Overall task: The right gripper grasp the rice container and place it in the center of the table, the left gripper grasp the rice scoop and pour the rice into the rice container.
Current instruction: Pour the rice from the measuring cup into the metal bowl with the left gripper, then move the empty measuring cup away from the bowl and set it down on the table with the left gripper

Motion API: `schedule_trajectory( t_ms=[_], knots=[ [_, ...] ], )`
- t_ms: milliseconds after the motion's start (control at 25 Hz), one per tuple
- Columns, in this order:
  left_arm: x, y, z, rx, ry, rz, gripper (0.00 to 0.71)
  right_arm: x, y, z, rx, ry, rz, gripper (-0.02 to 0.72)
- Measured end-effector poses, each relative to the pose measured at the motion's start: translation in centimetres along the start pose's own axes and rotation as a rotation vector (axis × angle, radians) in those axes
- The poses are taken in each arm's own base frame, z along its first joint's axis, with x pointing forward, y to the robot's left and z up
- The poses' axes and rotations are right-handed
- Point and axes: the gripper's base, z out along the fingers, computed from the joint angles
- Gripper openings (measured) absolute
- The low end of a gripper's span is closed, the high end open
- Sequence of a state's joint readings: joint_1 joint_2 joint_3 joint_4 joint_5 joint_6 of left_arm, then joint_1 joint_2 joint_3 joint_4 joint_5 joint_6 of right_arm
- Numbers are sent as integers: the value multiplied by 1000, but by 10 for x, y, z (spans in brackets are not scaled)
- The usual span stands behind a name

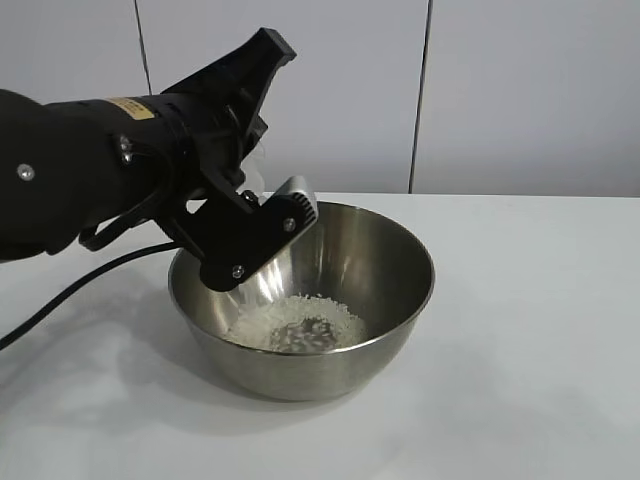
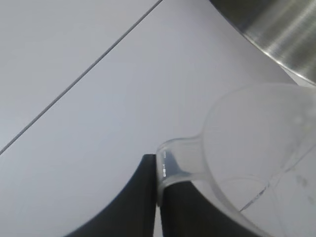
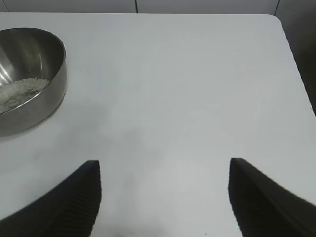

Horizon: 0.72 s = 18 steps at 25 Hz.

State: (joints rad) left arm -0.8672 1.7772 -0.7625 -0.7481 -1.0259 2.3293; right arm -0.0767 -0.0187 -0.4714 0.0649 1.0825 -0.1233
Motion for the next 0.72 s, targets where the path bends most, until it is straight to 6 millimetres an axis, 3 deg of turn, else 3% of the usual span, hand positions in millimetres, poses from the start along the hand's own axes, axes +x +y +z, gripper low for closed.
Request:
schedule_trajectory(
  t_ms=[280, 480, 640, 720],
  knots=[
    [21, 25, -2, -64, 275, -868, 6, 0, 0, 0, 0, 0, 0, 496],
    [64, 51, -13, -205, 375, -1396, 6, 0, 0, 0, 0, 0, 0, 496],
    [105, 55, -19, -239, 396, -1652, 6, 0, 0, 0, 0, 0, 0, 496],
    [123, 41, -22, -211, 413, -1719, 6, 0, 0, 0, 0, 0, 0, 496]
  ],
)
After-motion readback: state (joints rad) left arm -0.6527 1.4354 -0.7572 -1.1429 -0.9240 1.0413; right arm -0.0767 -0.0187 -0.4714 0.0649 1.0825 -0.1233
